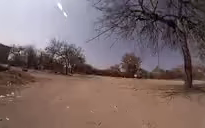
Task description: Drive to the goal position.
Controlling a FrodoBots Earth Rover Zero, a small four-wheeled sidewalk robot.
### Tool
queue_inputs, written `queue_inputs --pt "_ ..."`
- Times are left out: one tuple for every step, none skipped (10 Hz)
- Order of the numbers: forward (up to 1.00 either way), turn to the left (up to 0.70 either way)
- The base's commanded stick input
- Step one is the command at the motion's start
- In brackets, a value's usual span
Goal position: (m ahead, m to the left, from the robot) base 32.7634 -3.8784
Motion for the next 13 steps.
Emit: queue_inputs --pt "0.92 0.0" --pt "0.92 0.0" --pt "0.92 0.0" --pt "0.92 0.0" --pt "0.92 0.0" --pt "0.92 0.0" --pt "0.92 0.0" --pt "0.92 0.0" --pt "0.92 0.0" --pt "0.92 0.0" --pt "0.92 0.0" --pt "0.92 0.0" --pt "0.92 0.0"
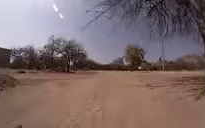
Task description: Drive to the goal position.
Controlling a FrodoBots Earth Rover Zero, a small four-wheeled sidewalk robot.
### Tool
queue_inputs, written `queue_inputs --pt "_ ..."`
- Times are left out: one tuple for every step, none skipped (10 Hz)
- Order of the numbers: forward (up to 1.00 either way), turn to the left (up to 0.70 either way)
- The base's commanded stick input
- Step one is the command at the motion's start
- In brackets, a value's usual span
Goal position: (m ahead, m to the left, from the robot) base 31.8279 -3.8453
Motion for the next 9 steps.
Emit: queue_inputs --pt "0.92 0.0" --pt "0.92 0.0" --pt "0.92 0.0" --pt "0.92 0.0" --pt "0.92 0.0" --pt "0.92 0.0" --pt "0.92 0.0" --pt "0.92 0.0" --pt "0.92 0.0"
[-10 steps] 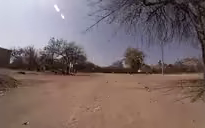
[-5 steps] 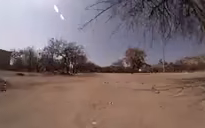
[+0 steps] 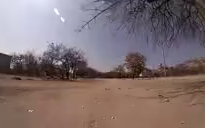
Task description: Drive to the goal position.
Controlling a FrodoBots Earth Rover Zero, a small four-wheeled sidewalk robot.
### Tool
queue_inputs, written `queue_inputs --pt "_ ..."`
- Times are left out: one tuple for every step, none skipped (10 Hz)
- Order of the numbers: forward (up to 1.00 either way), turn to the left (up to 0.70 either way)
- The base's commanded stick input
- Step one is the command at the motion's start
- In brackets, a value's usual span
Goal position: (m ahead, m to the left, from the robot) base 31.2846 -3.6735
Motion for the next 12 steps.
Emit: queue_inputs --pt "0.92 0.0" --pt "0.92 0.0" --pt "0.92 0.0" --pt "0.92 0.0" --pt "0.92 0.0" --pt "0.92 0.0" --pt "0.92 0.0" --pt "0.92 0.0" --pt "0.92 0.0" --pt "0.92 0.0" --pt "0.92 0.0" --pt "0.92 0.0"
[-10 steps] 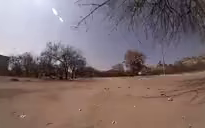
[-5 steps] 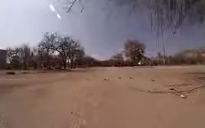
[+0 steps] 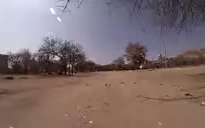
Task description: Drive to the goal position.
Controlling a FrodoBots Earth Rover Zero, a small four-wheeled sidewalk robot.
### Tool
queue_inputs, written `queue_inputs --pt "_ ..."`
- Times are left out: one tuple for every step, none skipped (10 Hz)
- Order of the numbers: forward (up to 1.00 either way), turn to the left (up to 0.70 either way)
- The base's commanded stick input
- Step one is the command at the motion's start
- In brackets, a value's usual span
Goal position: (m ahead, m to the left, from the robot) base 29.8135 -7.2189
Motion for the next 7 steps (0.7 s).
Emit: queue_inputs --pt "0.92 0.0" --pt "0.92 0.0" --pt "0.92 0.0" --pt "0.92 0.0" --pt "0.92 0.0" --pt "0.92 0.0" --pt "0.92 0.0"
